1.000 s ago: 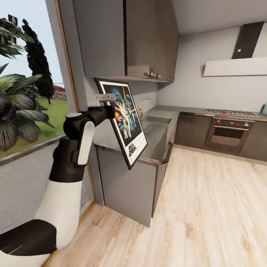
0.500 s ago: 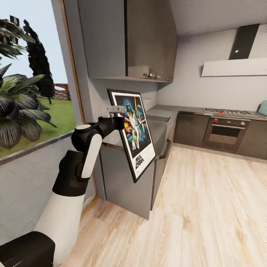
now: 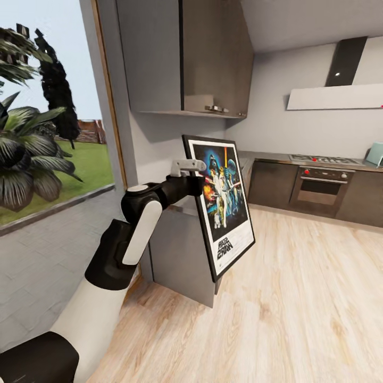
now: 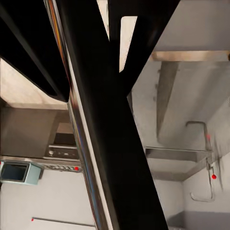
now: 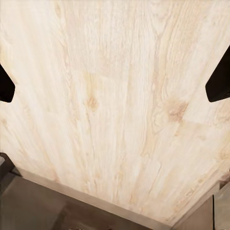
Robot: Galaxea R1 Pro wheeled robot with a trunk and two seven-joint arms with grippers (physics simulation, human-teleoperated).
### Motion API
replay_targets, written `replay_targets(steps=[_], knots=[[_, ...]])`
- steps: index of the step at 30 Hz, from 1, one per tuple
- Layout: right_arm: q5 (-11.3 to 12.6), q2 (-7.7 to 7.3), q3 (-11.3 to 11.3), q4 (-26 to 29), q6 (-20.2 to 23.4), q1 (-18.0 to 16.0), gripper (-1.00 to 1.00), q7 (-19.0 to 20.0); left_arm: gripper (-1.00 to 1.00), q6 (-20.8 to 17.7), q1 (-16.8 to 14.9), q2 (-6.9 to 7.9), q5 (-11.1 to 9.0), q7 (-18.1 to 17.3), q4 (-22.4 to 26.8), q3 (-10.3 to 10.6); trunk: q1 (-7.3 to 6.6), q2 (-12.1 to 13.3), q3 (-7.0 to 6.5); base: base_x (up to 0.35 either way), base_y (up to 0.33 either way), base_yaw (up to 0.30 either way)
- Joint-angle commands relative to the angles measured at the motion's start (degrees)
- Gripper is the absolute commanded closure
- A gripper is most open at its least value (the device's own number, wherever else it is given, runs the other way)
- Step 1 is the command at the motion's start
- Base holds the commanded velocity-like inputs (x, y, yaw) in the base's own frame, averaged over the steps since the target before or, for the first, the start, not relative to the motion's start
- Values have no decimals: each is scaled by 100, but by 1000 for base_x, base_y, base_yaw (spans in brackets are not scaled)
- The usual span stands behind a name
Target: Pick up the poster from the kitchen countertop and hang it on one of the wall nails in the kitchen.
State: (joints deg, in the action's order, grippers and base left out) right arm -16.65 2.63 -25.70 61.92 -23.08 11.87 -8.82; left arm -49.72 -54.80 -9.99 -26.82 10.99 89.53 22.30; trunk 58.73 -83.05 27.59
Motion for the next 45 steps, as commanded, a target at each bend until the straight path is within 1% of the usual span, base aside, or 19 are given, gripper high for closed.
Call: replay_targets(steps=[1, 33, 34, 35, 36, 37, 38, 39, 40, 41, 43, 45], knots=[[-60, 4, -6, 4, 0, 0, -100, -33, 100, -18, -5, -1, -58, 59, 5, 4, 0, -3, 5, -14, 0, 0], [-60, 4, -6, 4, 0, 0, -100, -33, 100, -18, -5, -1, -58, 59, 5, 4, 0, -3, 5, -14, 0, 0], [-203, 74, 132, 82, 9, 0, -100, -177, 100, 11, -5, -1, -109, 105, 1, 89, 0, -3, 5, -11, 0, 0], [-297, 191, 1248, 442, 579, -6, -100, -1042, 100, 390, -5, -1, -608, 706, -29, 632, 0, -3, 5, -7, 0, 0], [-279, 241, 2061, 681, 1034, -10, -100, -1648, 100, 677, -5, -1, -978, 1162, -51, 1016, 0, -3, 5, -6, 0, 0], [-265, 281, 2711, 871, 1397, -13, -100, -2134, 100, 907, -5, -1, -1274, 1527, -68, 1323, 0, -3, 5, -4, 0, 0], [-246, 338, 3647, 1145, 1921, -18, -100, -2832, 100, 1238, -5, -1, -1701, 2053, -93, 1765, 0, -3, 5, -3, 0, 0], [-232, 375, 4246, 1319, 2257, -21, -100, -3280, 100, 1449, -5, -1, -1974, 2390, -109, 2048, 0, -3, 5, -2, 0, 0], [-227, 388, 4460, 1382, 2376, -22, -100, -3439, 100, 1525, -5, -1, -2071, 2509, -115, 2148, 0, -3, 5, -1, 0, 0], [-220, 407, 4766, 1471, 2548, -24, -100, -3668, 100, 1633, -5, -1, -2211, 2682, -123, 2293, 0, -3, 5, 0, 0, 0], [-215, 419, 4963, 1529, 2658, -25, -100, -3812, 100, 1702, -5, -1, -2300, 2792, -128, 2386, 0, -3, 5, 0, 0, 0], [-212, 427, 5088, 1565, 2728, -26, -100, -3905, 100, 1747, -5, -1, -2357, 2863, -132, 2445, 0, -3, 5, 0, 0, 0]])
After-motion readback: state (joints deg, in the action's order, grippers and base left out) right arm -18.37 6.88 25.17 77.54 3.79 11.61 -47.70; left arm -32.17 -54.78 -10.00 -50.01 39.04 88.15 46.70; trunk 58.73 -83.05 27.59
